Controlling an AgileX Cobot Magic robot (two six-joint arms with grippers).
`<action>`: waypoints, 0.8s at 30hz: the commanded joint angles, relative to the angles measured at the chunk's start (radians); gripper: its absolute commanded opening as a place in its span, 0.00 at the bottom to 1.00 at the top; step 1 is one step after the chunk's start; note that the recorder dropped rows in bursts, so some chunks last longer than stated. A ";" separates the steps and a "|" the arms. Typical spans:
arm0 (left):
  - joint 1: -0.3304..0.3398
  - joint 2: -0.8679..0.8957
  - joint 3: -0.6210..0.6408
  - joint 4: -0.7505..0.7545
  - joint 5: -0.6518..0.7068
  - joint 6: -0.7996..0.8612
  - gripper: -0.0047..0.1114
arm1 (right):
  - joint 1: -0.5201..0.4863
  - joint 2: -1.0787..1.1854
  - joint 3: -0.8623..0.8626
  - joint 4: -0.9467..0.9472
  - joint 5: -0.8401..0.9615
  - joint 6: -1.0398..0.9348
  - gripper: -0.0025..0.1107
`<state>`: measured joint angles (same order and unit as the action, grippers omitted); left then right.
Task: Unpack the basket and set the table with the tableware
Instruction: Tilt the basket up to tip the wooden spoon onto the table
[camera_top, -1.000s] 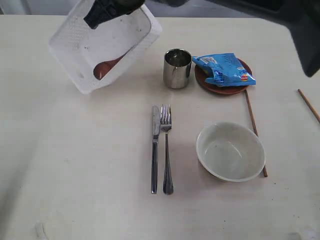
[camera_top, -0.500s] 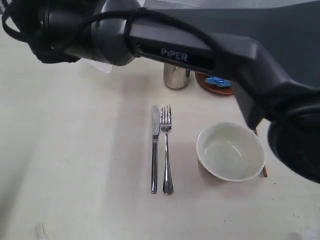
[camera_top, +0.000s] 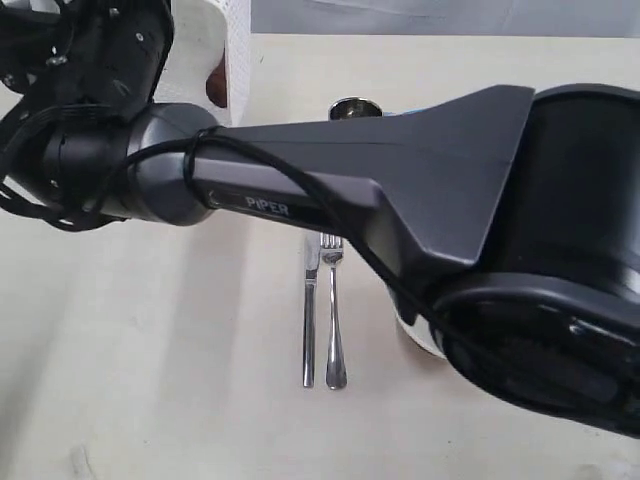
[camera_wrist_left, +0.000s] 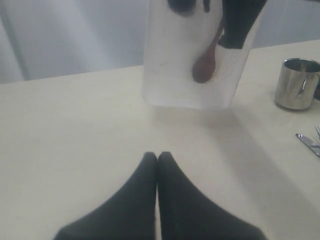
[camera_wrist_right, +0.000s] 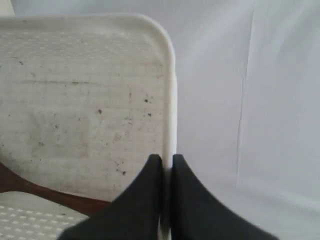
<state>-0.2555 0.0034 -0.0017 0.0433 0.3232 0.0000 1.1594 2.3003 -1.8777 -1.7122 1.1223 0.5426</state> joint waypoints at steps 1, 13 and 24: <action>-0.006 -0.003 0.002 0.001 0.001 0.000 0.04 | 0.006 0.000 0.048 -0.032 0.029 -0.011 0.02; -0.006 -0.003 0.002 0.001 0.001 0.000 0.04 | 0.069 0.000 0.192 -0.032 0.007 -0.018 0.02; -0.006 -0.003 0.002 0.001 0.001 0.000 0.04 | 0.077 -0.005 0.203 -0.032 0.030 -0.004 0.02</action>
<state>-0.2555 0.0034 -0.0017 0.0433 0.3232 0.0000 1.2386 2.2984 -1.6835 -1.7720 1.1722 0.5329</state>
